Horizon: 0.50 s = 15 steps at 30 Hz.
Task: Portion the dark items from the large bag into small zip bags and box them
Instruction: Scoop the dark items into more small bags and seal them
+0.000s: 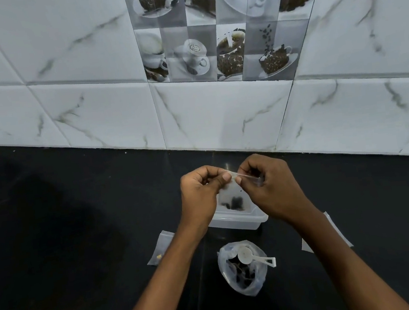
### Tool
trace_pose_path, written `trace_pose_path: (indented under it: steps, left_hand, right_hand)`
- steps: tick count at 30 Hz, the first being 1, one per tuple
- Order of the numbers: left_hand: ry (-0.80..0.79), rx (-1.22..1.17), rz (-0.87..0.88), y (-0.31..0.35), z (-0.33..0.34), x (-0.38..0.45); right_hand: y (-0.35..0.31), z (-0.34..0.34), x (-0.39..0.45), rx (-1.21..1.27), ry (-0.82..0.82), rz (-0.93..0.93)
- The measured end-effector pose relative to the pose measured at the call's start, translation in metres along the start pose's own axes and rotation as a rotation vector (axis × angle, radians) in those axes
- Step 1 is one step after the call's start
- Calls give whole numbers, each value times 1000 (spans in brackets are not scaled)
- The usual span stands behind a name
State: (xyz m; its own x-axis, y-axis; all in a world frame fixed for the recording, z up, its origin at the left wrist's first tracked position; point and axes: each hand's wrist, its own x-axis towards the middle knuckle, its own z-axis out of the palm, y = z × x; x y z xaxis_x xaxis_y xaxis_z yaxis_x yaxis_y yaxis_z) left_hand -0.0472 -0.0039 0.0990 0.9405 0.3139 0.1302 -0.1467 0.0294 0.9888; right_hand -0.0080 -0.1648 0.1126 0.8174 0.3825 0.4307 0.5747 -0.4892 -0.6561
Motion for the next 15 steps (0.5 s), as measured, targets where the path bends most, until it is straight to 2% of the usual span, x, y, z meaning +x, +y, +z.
trace_pose_path:
  steps: [6, 11, 15]
  left_hand:
    - [-74, -13, 3, 0, -5, 2]
    - [-133, -38, -91, 0, -7, 4]
    - [-115, 82, -64, -3, -4, 1]
  right_hand:
    - [1, 0, 1, 17, -51, -49]
    - [8, 0, 1, -11, -43, -20]
    - [9, 2, -2, -4, -56, -33]
